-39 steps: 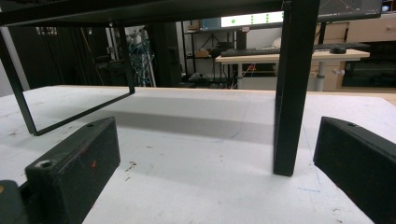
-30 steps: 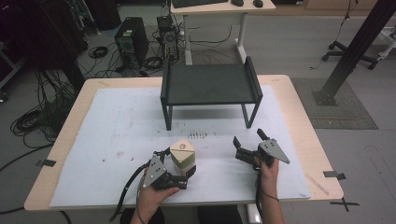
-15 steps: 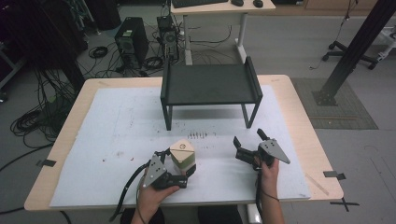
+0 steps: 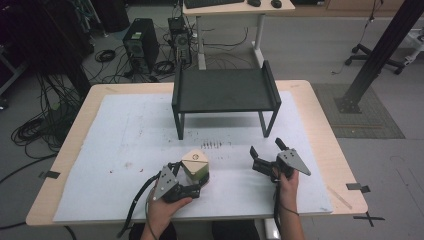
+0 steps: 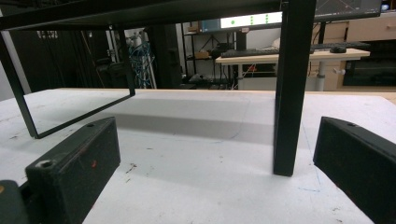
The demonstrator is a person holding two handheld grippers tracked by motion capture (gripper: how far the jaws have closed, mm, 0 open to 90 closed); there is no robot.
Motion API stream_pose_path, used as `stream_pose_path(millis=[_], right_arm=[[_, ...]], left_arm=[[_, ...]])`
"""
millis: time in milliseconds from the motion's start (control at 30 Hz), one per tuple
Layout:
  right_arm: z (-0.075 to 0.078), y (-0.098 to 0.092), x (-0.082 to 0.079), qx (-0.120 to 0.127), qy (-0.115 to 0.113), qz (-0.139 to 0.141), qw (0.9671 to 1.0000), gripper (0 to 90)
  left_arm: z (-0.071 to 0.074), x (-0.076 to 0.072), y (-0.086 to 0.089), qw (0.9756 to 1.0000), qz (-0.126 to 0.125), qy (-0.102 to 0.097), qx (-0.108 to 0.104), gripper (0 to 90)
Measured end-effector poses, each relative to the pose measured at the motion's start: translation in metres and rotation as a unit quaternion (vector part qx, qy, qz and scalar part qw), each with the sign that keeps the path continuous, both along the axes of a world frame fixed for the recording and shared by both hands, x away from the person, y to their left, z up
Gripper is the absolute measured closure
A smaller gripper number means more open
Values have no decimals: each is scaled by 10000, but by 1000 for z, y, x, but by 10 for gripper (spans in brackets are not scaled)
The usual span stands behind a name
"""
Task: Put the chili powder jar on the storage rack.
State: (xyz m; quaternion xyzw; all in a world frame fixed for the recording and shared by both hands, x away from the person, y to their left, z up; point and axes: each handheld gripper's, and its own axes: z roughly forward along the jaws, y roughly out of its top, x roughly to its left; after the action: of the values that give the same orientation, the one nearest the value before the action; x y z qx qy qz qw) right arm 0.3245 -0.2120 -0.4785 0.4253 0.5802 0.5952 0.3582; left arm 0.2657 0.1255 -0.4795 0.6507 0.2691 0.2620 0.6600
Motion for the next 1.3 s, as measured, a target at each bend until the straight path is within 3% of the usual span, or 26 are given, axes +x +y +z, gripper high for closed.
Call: stream_pose_path(millis=[733,1300], right_arm=[[0,0,0,16,-5,-6,10000,2],[0,0,0,10,10,7,10000,2]], left_arm=[[0,-2,-1,10000,27,-59,60,277],[0,-2,-1,10000,29,-14,69,286]])
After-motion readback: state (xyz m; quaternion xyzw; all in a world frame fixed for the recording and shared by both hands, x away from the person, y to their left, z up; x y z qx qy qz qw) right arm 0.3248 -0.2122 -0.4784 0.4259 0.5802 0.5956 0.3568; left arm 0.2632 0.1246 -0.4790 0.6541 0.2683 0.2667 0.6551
